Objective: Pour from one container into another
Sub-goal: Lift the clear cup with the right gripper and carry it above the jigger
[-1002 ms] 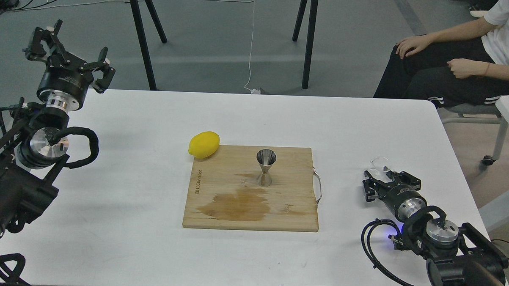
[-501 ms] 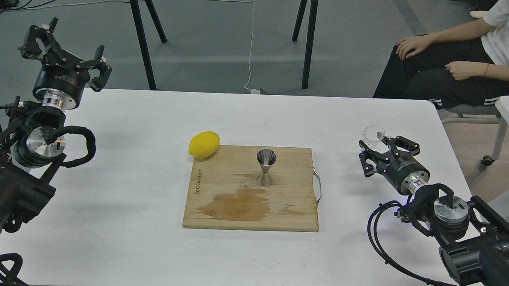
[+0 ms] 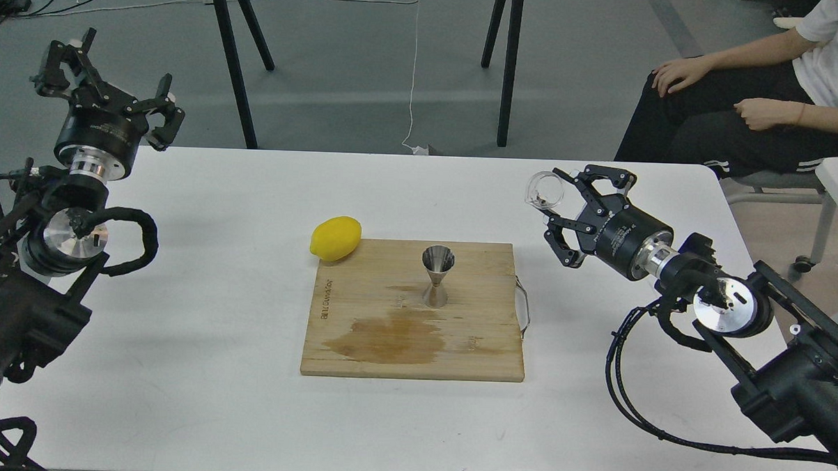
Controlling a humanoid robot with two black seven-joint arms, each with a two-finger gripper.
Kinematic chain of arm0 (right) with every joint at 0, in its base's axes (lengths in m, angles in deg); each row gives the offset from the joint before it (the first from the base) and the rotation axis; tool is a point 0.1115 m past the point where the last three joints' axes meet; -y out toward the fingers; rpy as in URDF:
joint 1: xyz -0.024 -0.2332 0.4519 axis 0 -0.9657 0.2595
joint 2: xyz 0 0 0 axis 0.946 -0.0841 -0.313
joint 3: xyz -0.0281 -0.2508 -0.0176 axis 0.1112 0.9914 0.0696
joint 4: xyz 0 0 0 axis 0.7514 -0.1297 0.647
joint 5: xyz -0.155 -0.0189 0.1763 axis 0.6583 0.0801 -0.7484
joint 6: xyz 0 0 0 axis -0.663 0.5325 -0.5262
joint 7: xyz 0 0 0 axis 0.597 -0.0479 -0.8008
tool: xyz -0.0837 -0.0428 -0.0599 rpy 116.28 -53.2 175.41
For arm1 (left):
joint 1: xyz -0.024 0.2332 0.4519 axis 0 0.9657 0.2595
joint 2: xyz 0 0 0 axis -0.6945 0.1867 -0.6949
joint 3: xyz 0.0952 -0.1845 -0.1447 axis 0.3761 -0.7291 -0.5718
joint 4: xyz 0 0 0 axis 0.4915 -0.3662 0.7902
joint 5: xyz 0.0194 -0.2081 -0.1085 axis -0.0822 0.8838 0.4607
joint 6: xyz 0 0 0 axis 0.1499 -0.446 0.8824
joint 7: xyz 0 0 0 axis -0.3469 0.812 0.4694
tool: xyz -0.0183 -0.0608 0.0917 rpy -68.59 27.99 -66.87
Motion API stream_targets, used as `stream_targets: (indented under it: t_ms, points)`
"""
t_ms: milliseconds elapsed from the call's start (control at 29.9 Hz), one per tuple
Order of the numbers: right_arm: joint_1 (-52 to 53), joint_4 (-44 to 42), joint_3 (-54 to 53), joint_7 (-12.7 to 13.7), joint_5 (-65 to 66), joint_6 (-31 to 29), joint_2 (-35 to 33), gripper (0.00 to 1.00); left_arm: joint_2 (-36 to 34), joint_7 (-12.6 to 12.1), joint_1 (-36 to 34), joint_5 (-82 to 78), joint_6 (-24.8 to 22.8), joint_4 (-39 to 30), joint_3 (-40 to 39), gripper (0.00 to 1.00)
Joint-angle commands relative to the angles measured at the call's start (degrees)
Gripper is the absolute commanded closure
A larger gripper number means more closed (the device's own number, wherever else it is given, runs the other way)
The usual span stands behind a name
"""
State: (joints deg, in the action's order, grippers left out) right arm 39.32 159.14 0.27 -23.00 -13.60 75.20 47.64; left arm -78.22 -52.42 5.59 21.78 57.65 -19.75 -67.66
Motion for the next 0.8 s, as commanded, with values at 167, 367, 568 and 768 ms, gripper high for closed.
stream_targets:
  t_ms: [167,367,568,768]
  points:
    - [6.13,-0.29,9.32,0.12,4.24,1.99,4.45,0.6,-0.13,0.06,0.08,-0.01,-0.12,0.02,0.0,0.0]
    - [6.84,-0.12,11.52,0.12,9.35,2.26,4.37,0.6,-0.13,0.06,0.08,-0.01,-0.21,0.02,-0.09,0.0]
    - [6.93,-0.03,12.05,0.04,11.9,2.26,3.84,0.6,-0.13,0.06,0.17,-0.01,-0.38,0.11,0.0,0.0]
    - [7.01,0.06,12.23,-0.05,15.85,2.26,4.37,0.6,-0.13,0.06,0.17,-0.01,-0.38,0.11,-0.09,0.0]
